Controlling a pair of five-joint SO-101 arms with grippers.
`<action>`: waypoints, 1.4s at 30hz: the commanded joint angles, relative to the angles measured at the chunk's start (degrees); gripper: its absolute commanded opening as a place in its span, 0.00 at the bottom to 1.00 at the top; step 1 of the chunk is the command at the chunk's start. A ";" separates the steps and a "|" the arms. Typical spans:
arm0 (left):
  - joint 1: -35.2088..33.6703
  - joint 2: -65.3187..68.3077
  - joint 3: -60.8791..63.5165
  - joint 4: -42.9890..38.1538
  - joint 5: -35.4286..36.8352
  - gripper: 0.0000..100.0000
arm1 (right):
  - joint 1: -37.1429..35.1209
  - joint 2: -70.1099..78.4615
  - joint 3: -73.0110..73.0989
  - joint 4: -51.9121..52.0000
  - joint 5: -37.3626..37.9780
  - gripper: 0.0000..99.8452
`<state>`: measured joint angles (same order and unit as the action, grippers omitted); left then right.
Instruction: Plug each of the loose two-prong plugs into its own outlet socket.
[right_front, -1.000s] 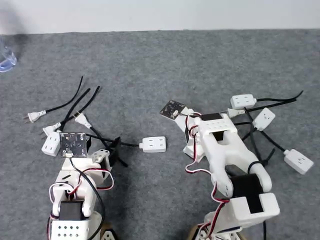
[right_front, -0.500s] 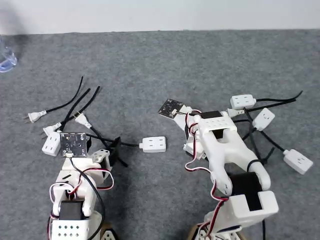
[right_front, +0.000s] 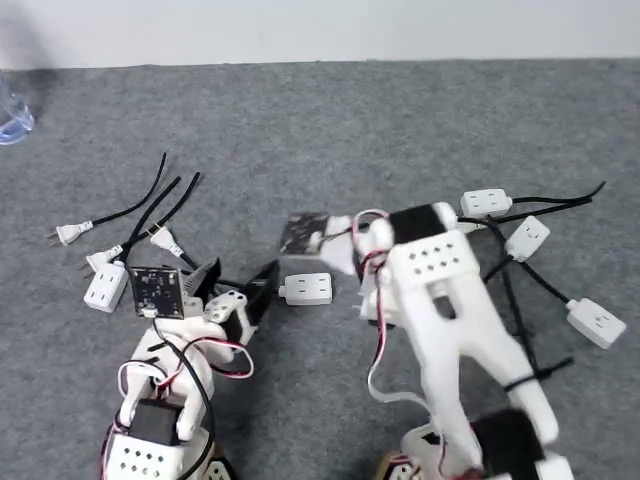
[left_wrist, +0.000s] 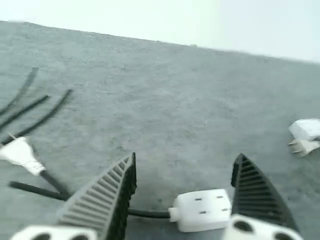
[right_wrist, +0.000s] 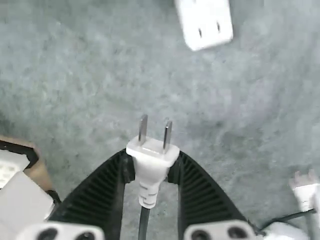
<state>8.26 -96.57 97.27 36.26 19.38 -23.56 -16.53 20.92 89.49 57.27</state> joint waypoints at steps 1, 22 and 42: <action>1.58 -0.44 -0.48 -2.46 3.60 0.29 | -3.47 -3.03 -6.24 2.07 -3.25 0.01; 7.12 -0.53 -0.48 -5.54 3.69 0.29 | -8.84 12.00 -22.68 1.45 -9.41 0.01; 4.57 -0.44 -0.40 -5.45 3.69 0.29 | -13.41 0.04 -23.12 4.97 -11.96 0.01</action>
<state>13.27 -97.36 97.19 32.13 23.08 -36.48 -12.48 1.05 93.71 45.93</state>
